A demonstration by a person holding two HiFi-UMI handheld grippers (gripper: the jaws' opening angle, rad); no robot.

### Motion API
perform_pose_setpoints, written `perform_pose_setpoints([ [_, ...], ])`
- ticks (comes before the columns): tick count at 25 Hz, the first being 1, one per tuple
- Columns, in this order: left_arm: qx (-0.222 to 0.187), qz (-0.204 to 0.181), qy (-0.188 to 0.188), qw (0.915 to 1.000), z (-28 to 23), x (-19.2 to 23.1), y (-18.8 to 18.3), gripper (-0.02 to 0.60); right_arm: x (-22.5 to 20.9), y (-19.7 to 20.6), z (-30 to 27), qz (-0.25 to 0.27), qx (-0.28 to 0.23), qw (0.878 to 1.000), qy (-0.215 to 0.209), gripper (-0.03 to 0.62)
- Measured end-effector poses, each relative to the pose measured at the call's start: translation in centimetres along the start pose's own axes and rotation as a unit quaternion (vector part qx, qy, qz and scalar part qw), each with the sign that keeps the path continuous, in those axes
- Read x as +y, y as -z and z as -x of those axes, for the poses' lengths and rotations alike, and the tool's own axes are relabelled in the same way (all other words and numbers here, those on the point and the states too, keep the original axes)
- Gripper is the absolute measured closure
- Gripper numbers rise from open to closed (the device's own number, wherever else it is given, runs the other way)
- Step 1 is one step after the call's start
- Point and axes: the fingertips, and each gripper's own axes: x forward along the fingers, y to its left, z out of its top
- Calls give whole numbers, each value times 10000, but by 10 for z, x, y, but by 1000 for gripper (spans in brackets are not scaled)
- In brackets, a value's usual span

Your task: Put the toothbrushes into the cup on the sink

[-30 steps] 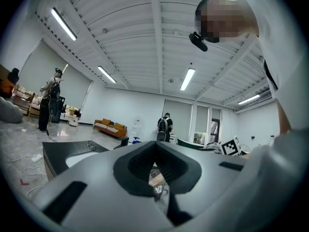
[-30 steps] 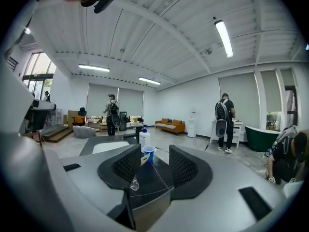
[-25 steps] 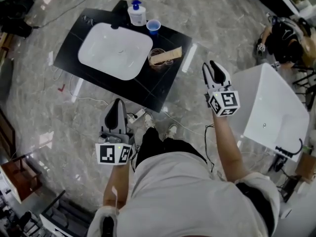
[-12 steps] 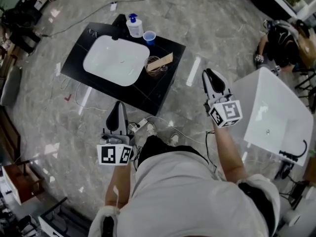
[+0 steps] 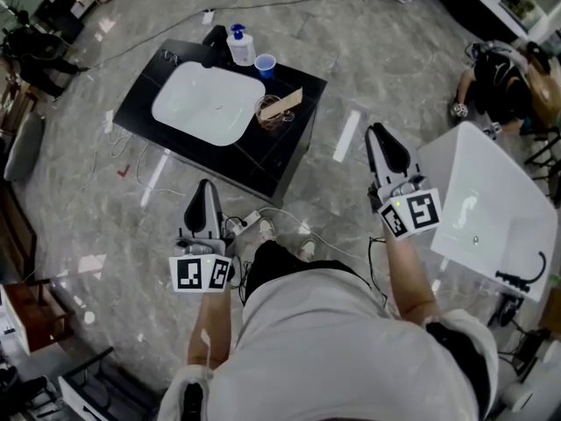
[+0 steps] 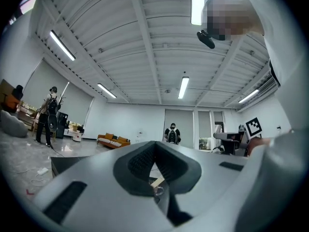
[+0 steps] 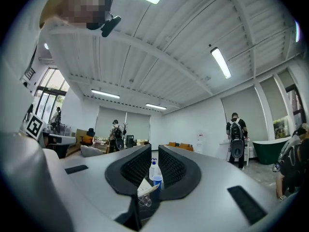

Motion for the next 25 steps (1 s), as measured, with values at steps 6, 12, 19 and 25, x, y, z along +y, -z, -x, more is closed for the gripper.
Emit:
perform_pose_setpoints([
  [6,-36,-41,-273,9996,28,4,-5,578,18,-18,21,50,-137,9997,-170,531],
  [12,-36,-142,-531,9985,56,13,-11,578,35,-34,13,108,-394,9984,-403,537],
  [19,-28,-95,-662,9978,75,15,-9,578,52,-43,6,117,-496,9966,-641,539],
  [25,43,-60,-541,9985,70,11,-5,578,50,-54,7,194,-554,9964,-609,540],
])
